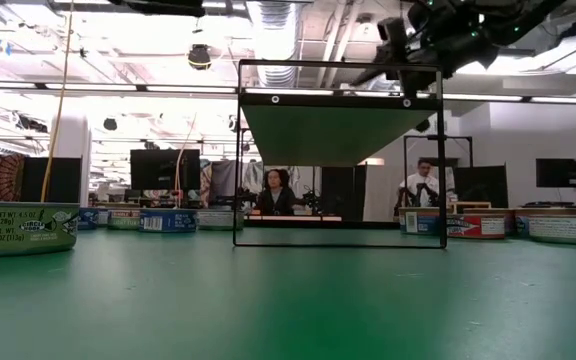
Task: Stack canned seafood by type on shelf
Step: Put the light blue tuna can on the shelf
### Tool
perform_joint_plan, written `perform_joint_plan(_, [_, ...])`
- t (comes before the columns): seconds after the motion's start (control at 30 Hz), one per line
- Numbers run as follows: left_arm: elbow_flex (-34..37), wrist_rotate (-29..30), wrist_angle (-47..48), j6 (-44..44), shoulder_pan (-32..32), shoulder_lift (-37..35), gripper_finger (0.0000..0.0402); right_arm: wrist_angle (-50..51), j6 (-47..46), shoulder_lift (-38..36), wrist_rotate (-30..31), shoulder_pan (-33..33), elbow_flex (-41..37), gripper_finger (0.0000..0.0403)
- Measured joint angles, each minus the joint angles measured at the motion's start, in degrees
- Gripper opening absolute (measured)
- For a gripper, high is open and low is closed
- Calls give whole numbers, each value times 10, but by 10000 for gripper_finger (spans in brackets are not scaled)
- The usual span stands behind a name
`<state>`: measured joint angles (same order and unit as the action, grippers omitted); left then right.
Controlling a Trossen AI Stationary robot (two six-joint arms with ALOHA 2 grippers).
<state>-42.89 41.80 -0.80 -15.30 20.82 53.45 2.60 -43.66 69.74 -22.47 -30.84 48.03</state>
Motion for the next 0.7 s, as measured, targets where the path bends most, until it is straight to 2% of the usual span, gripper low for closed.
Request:
perform_joint_plan(0.13, [0, 0, -52, -23, -6, 0, 288, 68, 5, 15, 23, -16, 39, 301])
perform_joint_plan(0.37, [0, 0, -60, -1, -15, 0, 288, 153, 40, 39, 48, -17, 83, 306])
perform_joint_plan(0.43, [0, 0, -51, 12, -16, 0, 288, 189, 81, 37, 48, -11, 102, 306])
perform_joint_plan(0.5, [0, 0, -34, 27, -14, 0, 288, 227, 160, 25, 51, 2, 128, 306])
perform_joint_plan(0.57, [0, -2, -9, 42, -9, 0, 288, 275, 236, 13, 93, 30, 147, 306])
perform_joint_plan(0.7, [0, -6, 18, 41, -6, 1, 288, 306, 356, 5, 251, 100, 152, 306])
